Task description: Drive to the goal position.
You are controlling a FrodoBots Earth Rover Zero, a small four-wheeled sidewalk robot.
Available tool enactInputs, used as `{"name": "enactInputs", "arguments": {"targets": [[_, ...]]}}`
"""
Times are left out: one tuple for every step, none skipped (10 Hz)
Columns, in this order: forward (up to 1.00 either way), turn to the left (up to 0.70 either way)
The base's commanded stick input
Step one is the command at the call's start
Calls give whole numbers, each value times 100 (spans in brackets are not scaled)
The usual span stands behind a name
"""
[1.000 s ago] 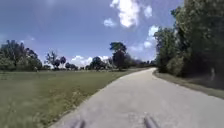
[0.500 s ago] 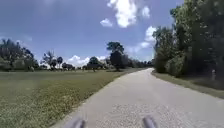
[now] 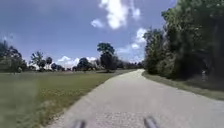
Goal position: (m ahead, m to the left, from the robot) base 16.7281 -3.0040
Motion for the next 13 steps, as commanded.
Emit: {"name": "enactInputs", "arguments": {"targets": [[50,0],[50,0],[50,0],[50,0],[50,0],[50,0],[50,0],[50,0],[50,0],[50,0],[50,0],[50,0],[50,0]]}}
